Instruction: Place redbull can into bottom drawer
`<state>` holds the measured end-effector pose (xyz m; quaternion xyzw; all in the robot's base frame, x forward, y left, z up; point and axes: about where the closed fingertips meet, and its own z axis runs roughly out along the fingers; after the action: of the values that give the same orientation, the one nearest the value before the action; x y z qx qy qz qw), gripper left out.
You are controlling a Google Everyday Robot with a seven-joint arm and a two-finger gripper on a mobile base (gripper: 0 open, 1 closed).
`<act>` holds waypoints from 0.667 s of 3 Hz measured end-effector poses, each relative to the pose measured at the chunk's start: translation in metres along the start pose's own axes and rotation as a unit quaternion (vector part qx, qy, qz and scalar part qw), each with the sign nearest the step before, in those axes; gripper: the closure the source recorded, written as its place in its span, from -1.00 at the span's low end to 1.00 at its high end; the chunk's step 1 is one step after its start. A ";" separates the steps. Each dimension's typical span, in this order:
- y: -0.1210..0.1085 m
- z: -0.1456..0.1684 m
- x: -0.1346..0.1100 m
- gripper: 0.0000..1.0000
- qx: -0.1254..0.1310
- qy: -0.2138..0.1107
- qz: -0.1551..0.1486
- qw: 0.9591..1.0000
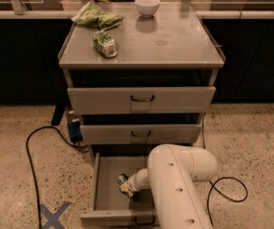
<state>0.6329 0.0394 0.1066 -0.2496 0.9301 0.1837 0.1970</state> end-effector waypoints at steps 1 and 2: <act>0.000 0.000 0.000 -0.84 0.000 0.000 0.000 1.000; 0.000 0.000 0.000 -1.00 0.000 0.000 0.000 1.000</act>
Offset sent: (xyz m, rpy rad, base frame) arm 0.0000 0.0000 0.0000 0.0000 0.0000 0.0000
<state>0.6328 0.0395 0.1065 -0.2496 0.9301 0.1838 0.1969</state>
